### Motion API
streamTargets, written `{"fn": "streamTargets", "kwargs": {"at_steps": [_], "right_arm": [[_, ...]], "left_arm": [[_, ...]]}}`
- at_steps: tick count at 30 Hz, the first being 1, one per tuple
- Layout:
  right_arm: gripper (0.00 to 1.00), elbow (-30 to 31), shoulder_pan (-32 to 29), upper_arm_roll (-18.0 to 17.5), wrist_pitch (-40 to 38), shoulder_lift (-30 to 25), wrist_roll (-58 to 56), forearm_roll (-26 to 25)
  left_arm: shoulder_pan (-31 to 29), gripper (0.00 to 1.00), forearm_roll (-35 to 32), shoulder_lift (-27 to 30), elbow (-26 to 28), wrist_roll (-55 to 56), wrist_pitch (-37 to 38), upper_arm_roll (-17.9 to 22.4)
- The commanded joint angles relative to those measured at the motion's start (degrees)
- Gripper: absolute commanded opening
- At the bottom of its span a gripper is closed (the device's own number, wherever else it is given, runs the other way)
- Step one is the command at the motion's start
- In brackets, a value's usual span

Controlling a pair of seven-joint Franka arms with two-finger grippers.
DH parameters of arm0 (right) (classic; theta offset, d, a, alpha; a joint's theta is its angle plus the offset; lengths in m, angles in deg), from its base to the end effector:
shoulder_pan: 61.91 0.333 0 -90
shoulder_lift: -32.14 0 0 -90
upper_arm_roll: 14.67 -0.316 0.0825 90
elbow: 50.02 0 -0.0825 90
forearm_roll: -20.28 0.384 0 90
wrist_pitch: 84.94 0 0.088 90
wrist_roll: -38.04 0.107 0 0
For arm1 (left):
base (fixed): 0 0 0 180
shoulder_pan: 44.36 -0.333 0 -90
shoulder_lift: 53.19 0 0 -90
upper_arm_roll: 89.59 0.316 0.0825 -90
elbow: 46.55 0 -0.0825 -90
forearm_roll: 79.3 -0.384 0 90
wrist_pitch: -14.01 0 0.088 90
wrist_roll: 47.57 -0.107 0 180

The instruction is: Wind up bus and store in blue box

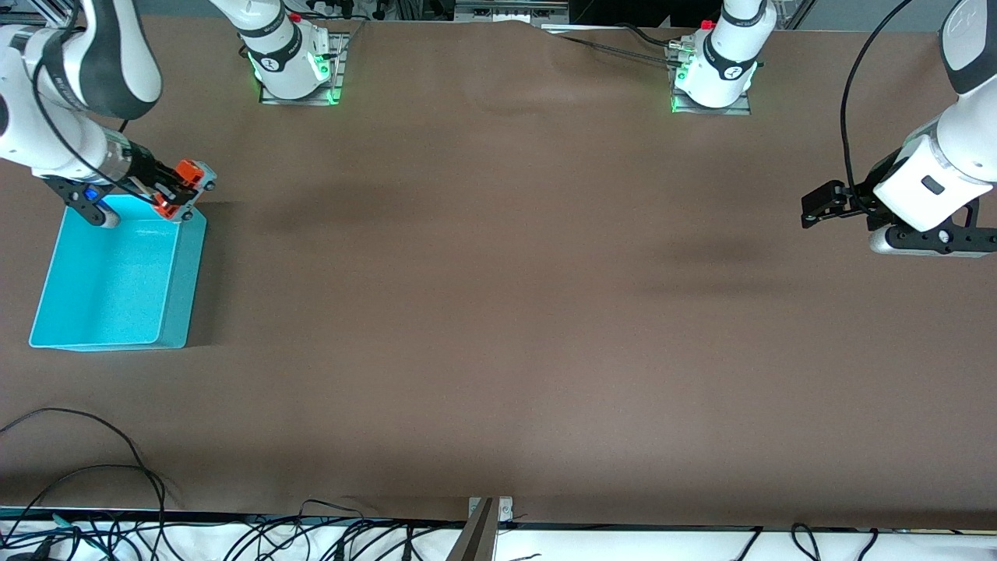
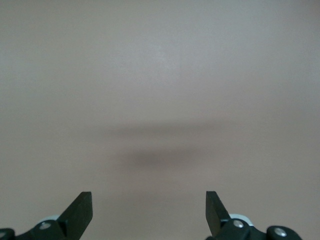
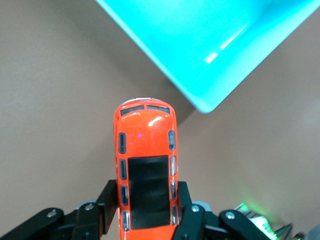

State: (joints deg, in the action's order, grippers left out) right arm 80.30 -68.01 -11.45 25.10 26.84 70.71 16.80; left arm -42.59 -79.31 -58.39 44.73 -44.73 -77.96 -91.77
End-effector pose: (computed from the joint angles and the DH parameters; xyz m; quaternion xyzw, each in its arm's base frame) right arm 0.4653 -0.0808 0.3764 0.9305 -0.3416 -0.1227 0.0502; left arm 0.5796 -0.0391 0.5653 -0.9992 0.0097 0.0393 0.0007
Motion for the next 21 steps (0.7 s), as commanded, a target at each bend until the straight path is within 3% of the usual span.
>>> {"fn": "streamTargets", "kwargs": {"at_steps": [1,12,21], "right_arm": [[0.0,-0.59,0.12,2.93,-0.61,-0.58,-6.38,-3.1],[0.0,-1.47,0.03,11.36,6.23,2.4,-19.47,-4.78],[0.0,-6.74,-0.06,15.41,8.26,10.39,-31.17,-7.94]], "left_arm": [[-0.01,1.0,0.98,0.1,-0.13,0.15,0.56,-0.02],[-0.01,1.0,0.98,0.1,-0.13,0.15,0.56,-0.02],[-0.01,1.0,0.98,0.1,-0.13,0.15,0.47,-0.02]]}}
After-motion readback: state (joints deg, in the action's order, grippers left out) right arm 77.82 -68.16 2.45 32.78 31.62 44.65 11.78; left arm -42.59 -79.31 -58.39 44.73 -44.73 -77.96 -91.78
